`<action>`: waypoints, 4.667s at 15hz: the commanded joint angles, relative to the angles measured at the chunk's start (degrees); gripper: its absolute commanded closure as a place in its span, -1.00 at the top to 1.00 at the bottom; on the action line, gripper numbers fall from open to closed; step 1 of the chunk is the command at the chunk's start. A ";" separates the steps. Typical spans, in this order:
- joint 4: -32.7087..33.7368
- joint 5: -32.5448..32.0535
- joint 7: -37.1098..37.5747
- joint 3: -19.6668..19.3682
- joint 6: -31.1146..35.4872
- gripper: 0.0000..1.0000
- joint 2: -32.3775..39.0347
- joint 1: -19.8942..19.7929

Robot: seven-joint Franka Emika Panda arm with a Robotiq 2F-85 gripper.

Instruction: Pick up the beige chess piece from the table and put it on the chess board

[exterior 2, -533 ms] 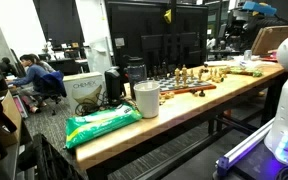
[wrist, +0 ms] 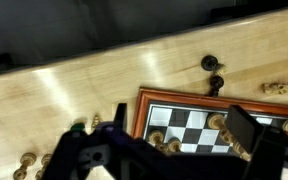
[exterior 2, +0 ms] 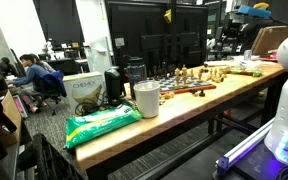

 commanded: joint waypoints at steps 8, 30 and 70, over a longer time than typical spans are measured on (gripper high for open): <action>11.51 -2.80 -6.48 -2.00 6.31 1.00 15.39 -0.30; 27.68 -1.43 -14.84 -3.96 11.79 1.00 38.21 -0.85; 47.65 10.95 -38.63 -0.99 5.16 1.00 64.18 -13.74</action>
